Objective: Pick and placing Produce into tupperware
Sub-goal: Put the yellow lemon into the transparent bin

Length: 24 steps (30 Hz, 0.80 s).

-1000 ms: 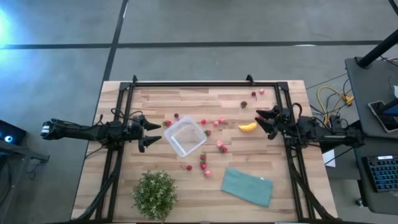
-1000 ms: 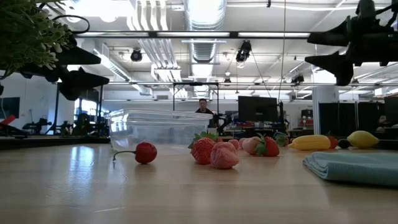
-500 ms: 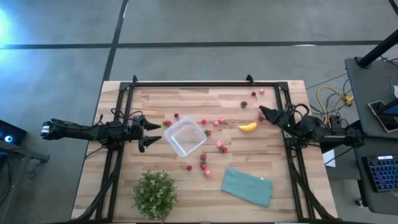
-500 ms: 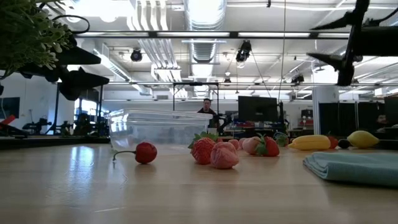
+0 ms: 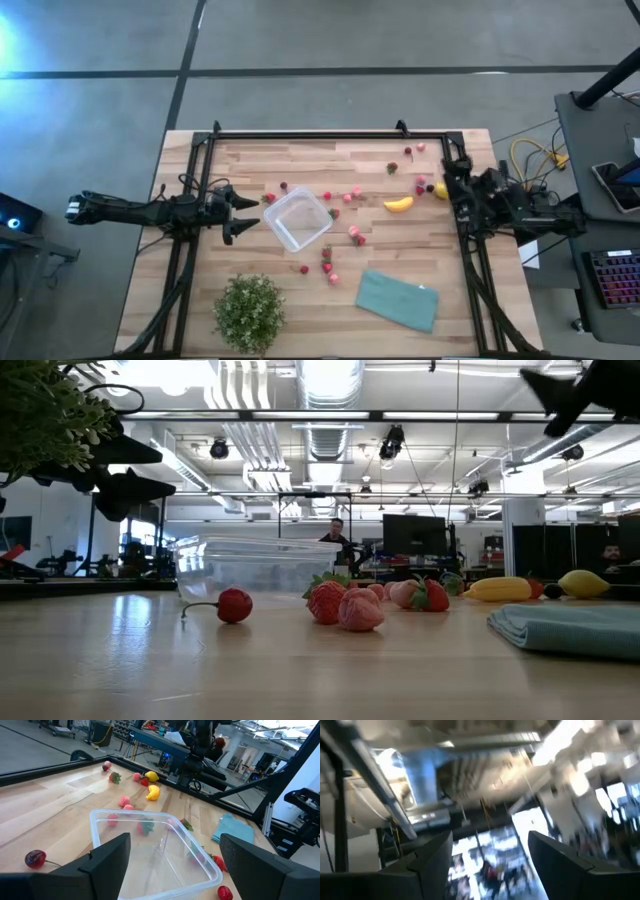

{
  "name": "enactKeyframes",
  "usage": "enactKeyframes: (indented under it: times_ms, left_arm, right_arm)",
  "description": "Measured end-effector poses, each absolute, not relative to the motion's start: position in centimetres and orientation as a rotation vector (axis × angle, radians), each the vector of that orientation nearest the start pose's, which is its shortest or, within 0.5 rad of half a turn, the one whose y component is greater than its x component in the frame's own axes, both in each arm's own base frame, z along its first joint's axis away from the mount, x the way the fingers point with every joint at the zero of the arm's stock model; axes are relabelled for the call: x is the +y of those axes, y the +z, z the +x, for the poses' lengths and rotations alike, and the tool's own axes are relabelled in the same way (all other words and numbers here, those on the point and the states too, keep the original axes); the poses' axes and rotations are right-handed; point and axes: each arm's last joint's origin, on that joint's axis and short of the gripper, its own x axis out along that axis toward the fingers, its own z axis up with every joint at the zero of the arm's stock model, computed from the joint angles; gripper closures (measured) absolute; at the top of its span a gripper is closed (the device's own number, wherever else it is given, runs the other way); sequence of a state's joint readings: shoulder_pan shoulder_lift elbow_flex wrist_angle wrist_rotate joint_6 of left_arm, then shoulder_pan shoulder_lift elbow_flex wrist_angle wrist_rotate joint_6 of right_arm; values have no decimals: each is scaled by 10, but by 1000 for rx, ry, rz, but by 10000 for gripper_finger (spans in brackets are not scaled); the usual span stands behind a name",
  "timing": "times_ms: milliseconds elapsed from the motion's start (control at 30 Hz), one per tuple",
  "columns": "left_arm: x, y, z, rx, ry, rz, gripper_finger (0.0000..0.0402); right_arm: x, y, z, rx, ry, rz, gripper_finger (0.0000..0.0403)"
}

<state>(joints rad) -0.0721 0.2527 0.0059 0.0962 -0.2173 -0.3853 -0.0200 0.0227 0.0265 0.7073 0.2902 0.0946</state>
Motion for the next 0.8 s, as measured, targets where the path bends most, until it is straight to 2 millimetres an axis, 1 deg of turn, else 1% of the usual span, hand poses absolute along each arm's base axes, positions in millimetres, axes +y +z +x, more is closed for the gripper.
enactKeyframes:
  times_ms: [100, 167, 400, 467, 533, 700, 800]
  left_arm:
    - [-2, 153, 112, 119, 171, -362, 109]
    - [-2, 153, 112, 119, 172, -362, 109]
    - [-2, 153, 112, 120, 172, -362, 109]
    - [-2, 153, 112, 120, 171, -362, 109]
    - [-2, 153, 112, 120, 172, -362, 109]
    - [-2, 153, 112, 120, 172, -362, 109]
    - [-2, 153, 112, 120, 172, -362, 109]
  right_arm:
    - [-7, 238, 70, -761, -247, -12, 152]
    - [-6, 237, 70, -752, -229, -97, 152]
    - [-6, 234, 78, -692, -231, -115, 152]
    - [-6, 238, 80, -681, -233, -122, 152]
    - [-6, 250, 79, -700, -234, -122, 152]
    - [-6, 298, 77, -758, -254, -155, 152]
    - [-7, 322, 82, -708, -310, -221, 152]
